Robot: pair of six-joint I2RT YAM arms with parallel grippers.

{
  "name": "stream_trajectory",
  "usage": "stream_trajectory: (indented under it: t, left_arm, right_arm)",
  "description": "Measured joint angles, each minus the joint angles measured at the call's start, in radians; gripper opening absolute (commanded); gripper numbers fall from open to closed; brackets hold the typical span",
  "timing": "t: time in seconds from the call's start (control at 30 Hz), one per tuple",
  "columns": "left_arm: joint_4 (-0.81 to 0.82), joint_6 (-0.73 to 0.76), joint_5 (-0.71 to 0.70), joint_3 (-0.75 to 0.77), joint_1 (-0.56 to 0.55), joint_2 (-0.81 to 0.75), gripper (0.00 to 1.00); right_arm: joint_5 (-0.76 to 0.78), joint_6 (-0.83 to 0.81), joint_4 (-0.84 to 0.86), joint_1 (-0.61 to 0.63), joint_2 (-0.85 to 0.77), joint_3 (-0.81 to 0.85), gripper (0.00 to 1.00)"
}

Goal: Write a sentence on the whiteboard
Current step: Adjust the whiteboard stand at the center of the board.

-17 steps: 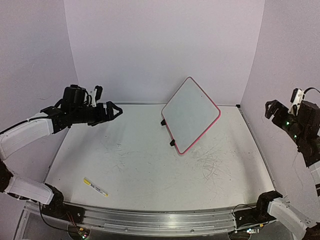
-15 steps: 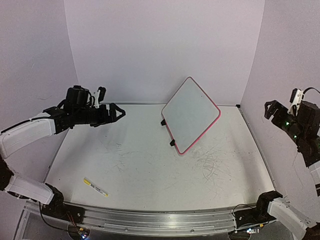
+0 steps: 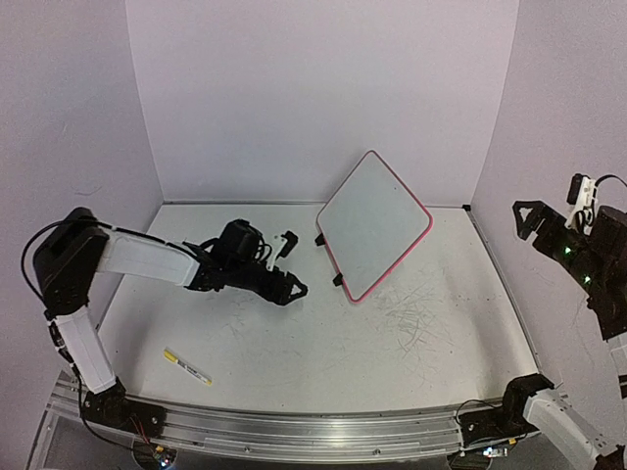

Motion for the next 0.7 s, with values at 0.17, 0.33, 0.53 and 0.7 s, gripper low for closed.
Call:
stream_trajectory:
  t: [0.17, 0.33, 0.53, 0.7]
  left_arm:
    - [0.001, 0.142, 0.011, 0.107, -0.022, 0.184, 0.70]
    - [-0.004, 0.233, 0.011, 0.234, -0.029, 0.290, 0.59]
    - [-0.045, 0.315, 0.015, 0.419, -0.031, 0.423, 0.51]
    - [-0.087, 0.372, 0.006, 0.512, -0.032, 0.480, 0.46]
  right_arm:
    - [-0.016, 0.006, 0.001, 0.000, -0.001, -0.010, 0.98]
    - [-0.023, 0.006, 0.000, 0.000, -0.001, -0.033, 0.98]
    - [-0.027, 0.007, 0.001, 0.000, 0.006, -0.039, 0.98]
    - [-0.027, 0.007, 0.003, 0.000, 0.006, -0.040, 0.98]
